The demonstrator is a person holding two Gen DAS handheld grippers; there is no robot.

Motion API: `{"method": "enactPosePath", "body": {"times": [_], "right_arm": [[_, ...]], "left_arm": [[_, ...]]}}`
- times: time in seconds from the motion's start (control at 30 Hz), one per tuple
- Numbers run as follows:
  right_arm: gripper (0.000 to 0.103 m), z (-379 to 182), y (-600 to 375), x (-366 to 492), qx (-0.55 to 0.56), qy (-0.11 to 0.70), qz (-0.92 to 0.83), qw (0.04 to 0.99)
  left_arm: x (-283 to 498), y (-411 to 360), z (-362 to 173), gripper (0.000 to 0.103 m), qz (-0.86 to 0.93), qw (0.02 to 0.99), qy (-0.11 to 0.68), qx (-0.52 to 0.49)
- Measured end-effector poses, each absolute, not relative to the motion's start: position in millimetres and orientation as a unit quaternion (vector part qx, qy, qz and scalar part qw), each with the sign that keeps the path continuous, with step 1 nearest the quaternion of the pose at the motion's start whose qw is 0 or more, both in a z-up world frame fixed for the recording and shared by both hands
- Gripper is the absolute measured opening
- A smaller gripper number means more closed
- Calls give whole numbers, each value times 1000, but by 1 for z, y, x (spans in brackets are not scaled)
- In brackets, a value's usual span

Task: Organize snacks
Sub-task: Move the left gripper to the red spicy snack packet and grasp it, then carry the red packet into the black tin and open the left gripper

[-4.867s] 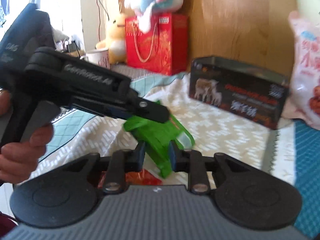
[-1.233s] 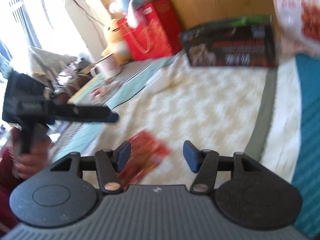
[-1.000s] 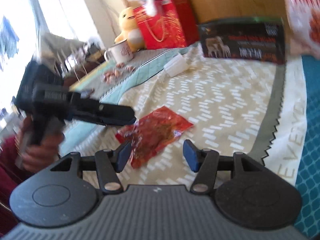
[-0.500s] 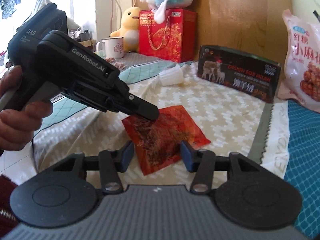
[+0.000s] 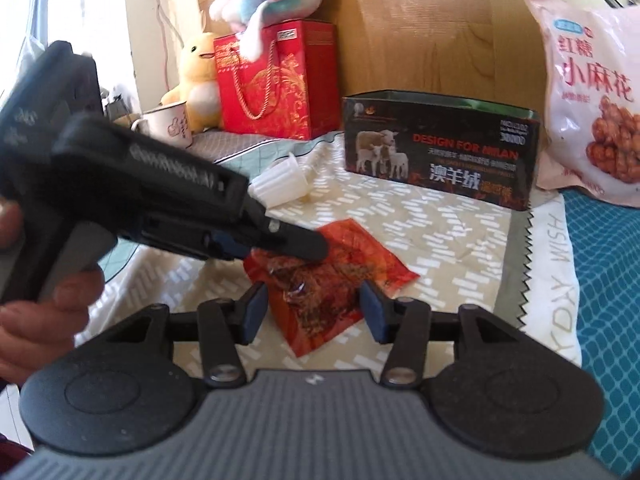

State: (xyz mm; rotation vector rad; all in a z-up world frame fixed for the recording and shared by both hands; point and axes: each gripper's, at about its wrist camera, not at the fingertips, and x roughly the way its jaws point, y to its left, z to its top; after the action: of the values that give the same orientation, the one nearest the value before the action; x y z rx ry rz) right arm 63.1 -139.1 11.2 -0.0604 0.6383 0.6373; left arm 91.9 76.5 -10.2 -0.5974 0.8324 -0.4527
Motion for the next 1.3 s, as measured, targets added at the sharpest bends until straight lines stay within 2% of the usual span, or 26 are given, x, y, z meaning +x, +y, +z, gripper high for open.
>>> {"method": "enactPosePath", "body": {"times": [0.1, 0.27, 0.4, 0.57, 0.67, 0.87, 1.03, 1.13, 1.2, 1.3], "right_arm": [[59, 11, -146, 64, -15, 316, 299, 900], [69, 12, -141, 61, -22, 318, 309, 896], [67, 12, -135, 59, -36, 317, 314, 894], [49, 13, -137, 62, -18, 317, 318, 893], [45, 16, -140, 64, -15, 309, 313, 898], [45, 43, -140, 77, -45, 232, 285, 929], [45, 65, -128, 133, -87, 178, 259, 945], [46, 65, -114, 182, -92, 189, 252, 945], [47, 65, -107, 207, -82, 200, 248, 944], [48, 65, -110, 215, -53, 210, 246, 945]], "left_arm": [[94, 89, -14, 11, -226, 828, 396, -325], [93, 104, -15, 9, -243, 796, 396, -389], [93, 111, -12, 9, -268, 773, 385, -427], [94, 107, -3, 9, -271, 785, 375, -412], [99, 104, 4, 9, -280, 786, 371, -407], [132, 94, 55, 9, -307, 817, 330, -359], [194, 85, 89, 9, -304, 848, 298, -316], [232, 78, 91, 13, -251, 878, 295, -281], [249, 71, 82, 27, -195, 899, 306, -245], [253, 71, 68, 27, -156, 910, 322, -212]]}}
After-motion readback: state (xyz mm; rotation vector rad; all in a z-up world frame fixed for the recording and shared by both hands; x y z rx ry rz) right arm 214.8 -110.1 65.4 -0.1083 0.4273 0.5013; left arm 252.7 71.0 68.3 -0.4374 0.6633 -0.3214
